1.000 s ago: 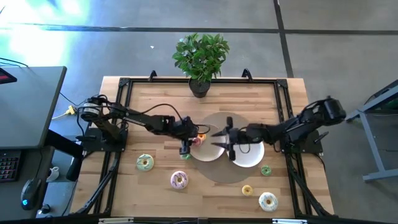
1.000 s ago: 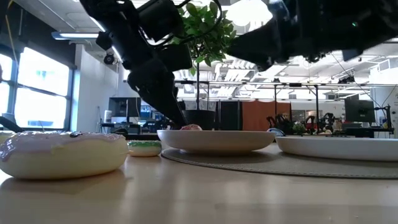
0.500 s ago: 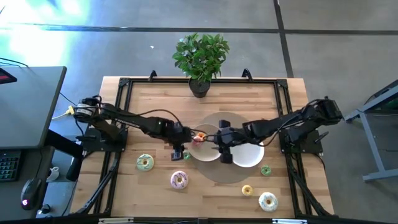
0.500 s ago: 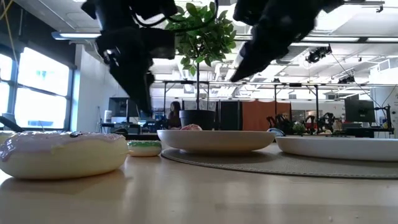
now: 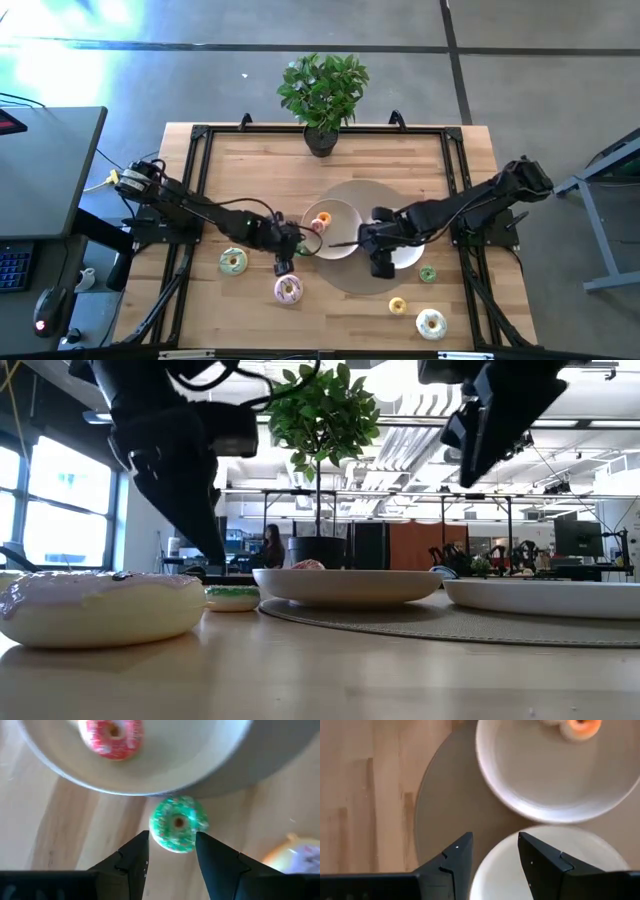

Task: Pick & Place donuts
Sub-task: Put the left small green donut into the left white plate

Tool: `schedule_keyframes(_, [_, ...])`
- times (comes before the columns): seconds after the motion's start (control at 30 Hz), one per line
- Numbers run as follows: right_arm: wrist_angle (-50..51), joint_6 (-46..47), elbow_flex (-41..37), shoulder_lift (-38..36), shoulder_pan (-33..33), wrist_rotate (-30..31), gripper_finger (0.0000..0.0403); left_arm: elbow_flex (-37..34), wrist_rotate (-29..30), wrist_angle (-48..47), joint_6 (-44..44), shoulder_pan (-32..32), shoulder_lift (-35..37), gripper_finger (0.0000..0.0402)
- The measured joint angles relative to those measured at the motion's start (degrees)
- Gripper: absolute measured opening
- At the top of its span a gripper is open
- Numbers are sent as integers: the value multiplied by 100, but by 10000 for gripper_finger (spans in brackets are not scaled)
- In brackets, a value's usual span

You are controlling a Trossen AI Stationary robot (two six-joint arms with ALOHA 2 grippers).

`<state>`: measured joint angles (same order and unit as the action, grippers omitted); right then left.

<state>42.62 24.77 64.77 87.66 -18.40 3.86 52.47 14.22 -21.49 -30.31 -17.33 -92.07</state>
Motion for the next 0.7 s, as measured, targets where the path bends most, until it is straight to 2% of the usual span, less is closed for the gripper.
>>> schedule_keyframes(0.13, [15,-7,-2,0,-27,45,153,-278,245,420,-121,51,-2,159])
schedule_keyframes(0.37, [2,-76,-2,0,-26,462,154,-626,168,927,-211,95,-4,159])
schedule_keyframes(0.53, [2,-76,-2,0,-26,461,154,-746,19,1290,-336,82,-204,158])
schedule_keyframes(0.7, [-3,-76,-2,0,-26,473,154,-749,-19,1379,-315,82,-368,125])
